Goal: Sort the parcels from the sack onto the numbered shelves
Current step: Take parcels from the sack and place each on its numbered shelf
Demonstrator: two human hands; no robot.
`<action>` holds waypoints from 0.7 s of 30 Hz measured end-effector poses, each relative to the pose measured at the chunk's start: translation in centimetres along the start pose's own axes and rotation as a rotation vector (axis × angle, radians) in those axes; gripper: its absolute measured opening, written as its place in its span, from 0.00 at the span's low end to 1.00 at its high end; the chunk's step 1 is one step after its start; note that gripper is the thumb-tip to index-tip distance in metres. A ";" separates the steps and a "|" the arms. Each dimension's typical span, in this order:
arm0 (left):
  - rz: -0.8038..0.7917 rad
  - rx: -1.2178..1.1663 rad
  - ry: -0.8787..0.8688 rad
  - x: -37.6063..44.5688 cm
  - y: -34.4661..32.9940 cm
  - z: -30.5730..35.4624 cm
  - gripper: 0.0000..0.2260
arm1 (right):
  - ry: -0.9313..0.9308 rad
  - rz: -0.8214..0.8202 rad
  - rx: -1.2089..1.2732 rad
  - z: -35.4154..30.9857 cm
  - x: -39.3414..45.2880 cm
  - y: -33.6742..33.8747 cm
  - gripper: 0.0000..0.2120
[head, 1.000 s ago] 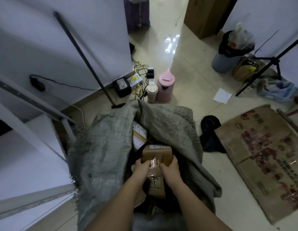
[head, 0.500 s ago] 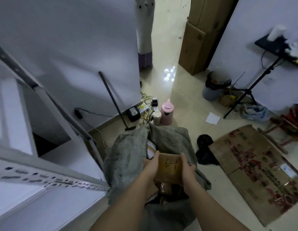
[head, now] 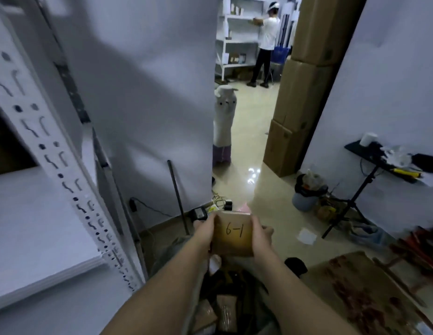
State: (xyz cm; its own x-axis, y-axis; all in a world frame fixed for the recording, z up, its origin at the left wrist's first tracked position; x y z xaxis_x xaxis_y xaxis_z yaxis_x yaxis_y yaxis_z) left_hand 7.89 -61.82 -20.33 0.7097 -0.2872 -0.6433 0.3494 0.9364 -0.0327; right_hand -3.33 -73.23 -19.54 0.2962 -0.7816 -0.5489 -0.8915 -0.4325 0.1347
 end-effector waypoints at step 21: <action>0.343 -0.031 -0.530 -24.6 12.0 3.7 0.25 | 0.477 -0.359 0.009 -5.5 -20.3 -0.8 0.19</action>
State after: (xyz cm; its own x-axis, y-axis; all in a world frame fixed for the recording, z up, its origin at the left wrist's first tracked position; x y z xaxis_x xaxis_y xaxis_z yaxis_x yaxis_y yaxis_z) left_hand -3.06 -44.26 -2.05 0.9876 -0.0228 -0.1554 0.0358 0.9960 0.0813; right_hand -6.78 -59.53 -3.99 0.6990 -0.7037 -0.1270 -0.7094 -0.7048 0.0011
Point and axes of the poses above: each hand's wrist, its own x-axis towards the middle knuckle, its own y-axis out of the back of the hand, z = x × y, the point moved 5 cm from there along x, towards the middle knuckle, and after that the axes turned 4 degrees about z, right-handed, at the moved point
